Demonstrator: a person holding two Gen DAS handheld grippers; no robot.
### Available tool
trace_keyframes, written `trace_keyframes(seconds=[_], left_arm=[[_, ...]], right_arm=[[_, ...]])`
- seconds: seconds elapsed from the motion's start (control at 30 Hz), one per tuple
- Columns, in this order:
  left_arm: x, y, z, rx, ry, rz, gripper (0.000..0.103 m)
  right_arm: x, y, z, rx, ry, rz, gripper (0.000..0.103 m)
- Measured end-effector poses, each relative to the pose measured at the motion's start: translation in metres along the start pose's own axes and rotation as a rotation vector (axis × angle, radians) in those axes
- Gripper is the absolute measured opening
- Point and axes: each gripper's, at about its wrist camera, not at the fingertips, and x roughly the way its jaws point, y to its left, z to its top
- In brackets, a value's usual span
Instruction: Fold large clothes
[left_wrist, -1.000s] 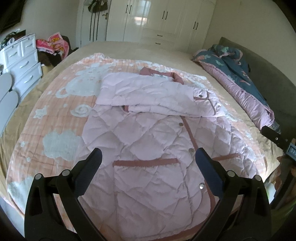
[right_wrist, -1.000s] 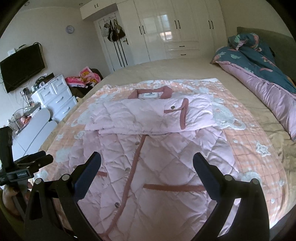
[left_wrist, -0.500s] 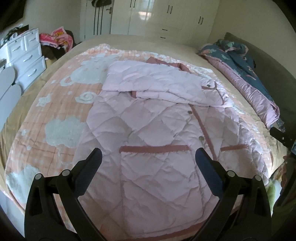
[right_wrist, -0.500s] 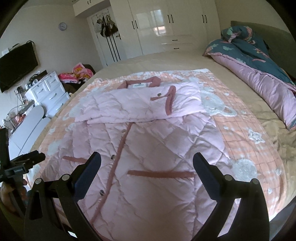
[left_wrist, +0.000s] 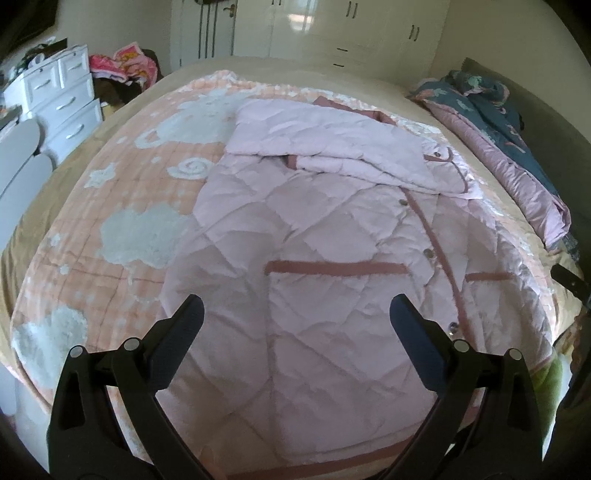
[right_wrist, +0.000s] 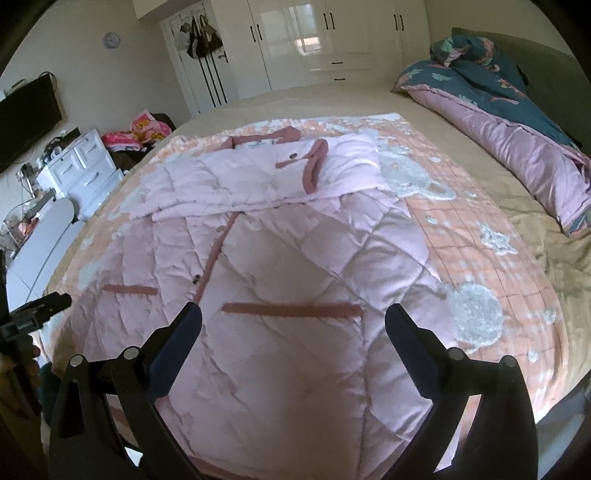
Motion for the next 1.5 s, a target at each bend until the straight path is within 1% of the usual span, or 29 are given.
trace_keyframes(seconds=[0.13, 0.4, 0.7, 0.87, 1.07, 1.17, 1.33, 1.5], left_arm=[[0.002, 0.013, -0.005, -0.024, 0.008, 0.022, 0.095], [0.003, 0.03, -0.015, -0.037, 0.025, 0.054, 0.094], [0.008, 0.054, -0.037, -0.054, 0.067, 0.089, 0.095], [0.01, 0.065, -0.047, -0.078, 0.09, 0.098, 0.095], [0.011, 0.073, -0.056, -0.091, 0.114, 0.093, 0.095], [0.013, 0.075, -0.061, -0.095, 0.128, 0.089, 0.094], [0.014, 0.075, -0.066, -0.099, 0.138, 0.072, 0.095], [0.014, 0.074, -0.071, -0.099, 0.148, 0.047, 0.094]], right_arm=[[0.004, -0.009, -0.01, 0.011, 0.025, -0.017, 0.099], [0.009, -0.031, -0.032, 0.036, 0.077, -0.041, 0.099], [0.01, -0.059, -0.057, 0.072, 0.129, -0.081, 0.099], [0.01, -0.067, -0.067, 0.079, 0.151, -0.095, 0.099], [0.011, -0.074, -0.078, 0.076, 0.18, -0.111, 0.099], [0.011, -0.079, -0.086, 0.093, 0.197, -0.101, 0.099], [0.013, -0.087, -0.097, 0.155, 0.234, -0.044, 0.099], [0.013, -0.087, -0.106, 0.174, 0.258, 0.009, 0.099]])
